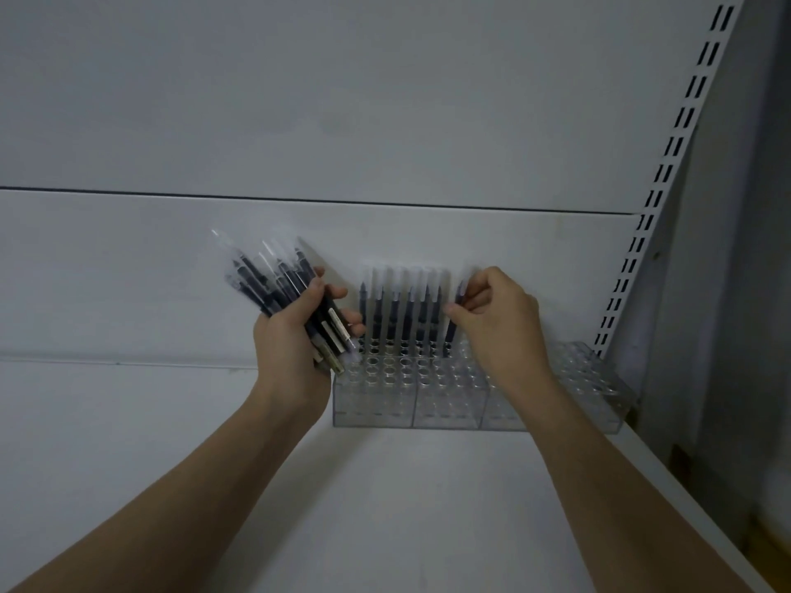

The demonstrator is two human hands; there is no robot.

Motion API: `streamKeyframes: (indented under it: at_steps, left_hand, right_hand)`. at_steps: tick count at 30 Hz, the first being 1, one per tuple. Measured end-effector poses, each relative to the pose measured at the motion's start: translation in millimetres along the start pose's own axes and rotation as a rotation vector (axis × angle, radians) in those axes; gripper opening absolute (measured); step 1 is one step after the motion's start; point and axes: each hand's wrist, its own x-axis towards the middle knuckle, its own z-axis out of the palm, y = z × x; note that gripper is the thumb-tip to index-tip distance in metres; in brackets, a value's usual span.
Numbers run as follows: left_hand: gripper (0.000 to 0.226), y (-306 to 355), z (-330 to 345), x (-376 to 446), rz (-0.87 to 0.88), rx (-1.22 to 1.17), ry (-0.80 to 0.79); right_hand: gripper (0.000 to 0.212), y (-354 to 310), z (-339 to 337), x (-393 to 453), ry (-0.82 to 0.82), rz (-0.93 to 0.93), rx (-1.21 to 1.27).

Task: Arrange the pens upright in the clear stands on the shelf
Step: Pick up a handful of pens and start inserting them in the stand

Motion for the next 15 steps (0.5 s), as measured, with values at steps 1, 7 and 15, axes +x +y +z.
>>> streamKeyframes:
  at_steps: [1, 7, 15]
  left_hand:
    - [0.011, 0, 0, -2, -0.01, 0.023, -0.017]
    - [0.026, -1, -2, -6, -0.029, 0.147, -0.052]
    - [0.022, 2, 9, -13, -0.078, 0.067, -0.153]
  right_hand:
    - [0.022, 0, 0, -1, -0.014, 0.006, -0.022]
    - [0.027, 0, 2, -5, -0.05, 0.014, -0.096]
    - [0.024, -24, -20, -4, 0.063, -0.065, 0.018]
